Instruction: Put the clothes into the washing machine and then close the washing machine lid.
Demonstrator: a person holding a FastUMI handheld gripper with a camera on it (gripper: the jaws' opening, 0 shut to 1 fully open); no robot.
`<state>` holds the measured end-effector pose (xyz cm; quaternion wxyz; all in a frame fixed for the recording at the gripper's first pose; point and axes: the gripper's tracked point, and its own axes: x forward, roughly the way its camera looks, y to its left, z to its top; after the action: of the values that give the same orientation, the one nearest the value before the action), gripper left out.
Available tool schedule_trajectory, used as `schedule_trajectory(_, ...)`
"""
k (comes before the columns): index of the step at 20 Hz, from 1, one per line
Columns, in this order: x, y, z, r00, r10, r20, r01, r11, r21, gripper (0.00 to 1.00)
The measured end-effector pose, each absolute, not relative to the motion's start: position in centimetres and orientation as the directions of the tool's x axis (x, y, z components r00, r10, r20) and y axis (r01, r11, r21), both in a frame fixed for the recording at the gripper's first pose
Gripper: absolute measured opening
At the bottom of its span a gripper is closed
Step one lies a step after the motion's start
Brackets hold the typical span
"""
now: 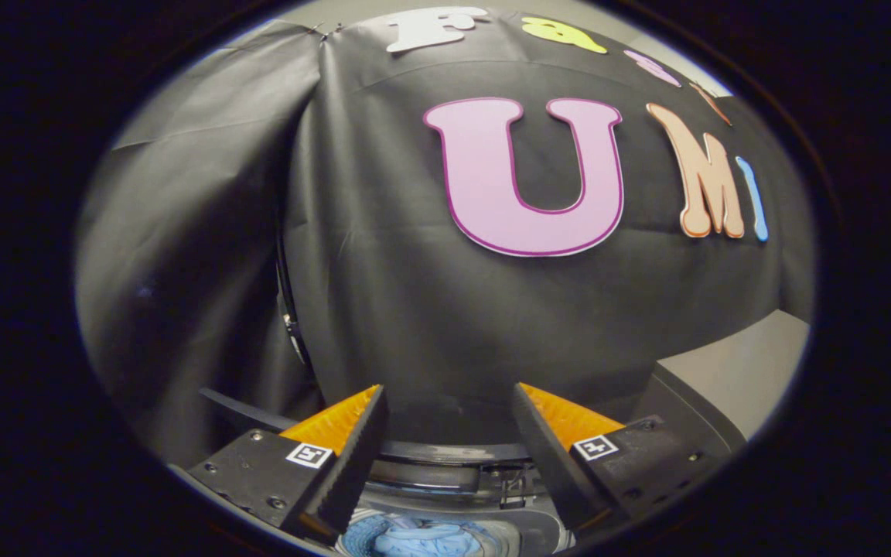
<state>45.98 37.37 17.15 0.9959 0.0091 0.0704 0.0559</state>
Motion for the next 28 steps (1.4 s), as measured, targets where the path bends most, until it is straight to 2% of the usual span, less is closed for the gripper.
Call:
schedule_trajectory(10,40.9,37.3,15.0,0.959,0.11,-0.261,-0.104,0.994,0.036,0.98)
schedule_trajectory(17,40.2,37.3,11.5,0.927,0.125,-0.354,-0.098,0.991,0.093,0.98)
schedule_trajectory(28,39.7,37.2,11.3,0.931,0.11,-0.349,-0.084,0.993,0.087,0.97)
